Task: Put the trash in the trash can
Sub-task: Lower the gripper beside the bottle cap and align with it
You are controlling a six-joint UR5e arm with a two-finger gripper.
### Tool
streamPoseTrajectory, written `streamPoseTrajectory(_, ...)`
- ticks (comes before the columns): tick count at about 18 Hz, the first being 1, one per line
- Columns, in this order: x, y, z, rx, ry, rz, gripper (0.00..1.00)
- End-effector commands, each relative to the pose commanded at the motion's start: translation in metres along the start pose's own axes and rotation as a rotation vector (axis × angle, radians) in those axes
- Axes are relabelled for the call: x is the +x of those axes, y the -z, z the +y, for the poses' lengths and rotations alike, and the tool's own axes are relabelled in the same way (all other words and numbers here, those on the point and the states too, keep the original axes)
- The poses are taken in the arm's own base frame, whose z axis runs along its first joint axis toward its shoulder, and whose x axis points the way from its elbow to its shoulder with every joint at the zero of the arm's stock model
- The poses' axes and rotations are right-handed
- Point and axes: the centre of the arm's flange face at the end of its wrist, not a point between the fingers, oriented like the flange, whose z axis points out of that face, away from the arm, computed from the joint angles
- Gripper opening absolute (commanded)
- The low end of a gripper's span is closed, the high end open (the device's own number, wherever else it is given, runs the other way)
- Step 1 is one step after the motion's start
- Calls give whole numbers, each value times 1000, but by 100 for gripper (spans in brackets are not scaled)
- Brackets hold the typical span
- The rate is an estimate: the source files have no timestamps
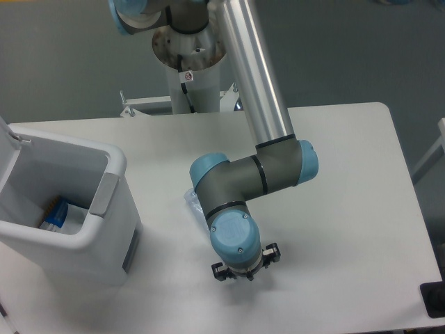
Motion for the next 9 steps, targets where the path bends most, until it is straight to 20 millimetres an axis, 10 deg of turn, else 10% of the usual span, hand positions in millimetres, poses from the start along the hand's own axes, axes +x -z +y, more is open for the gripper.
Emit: streamPoseTrajectory(9, 3, 0, 1, -2, 10, 0, 23)
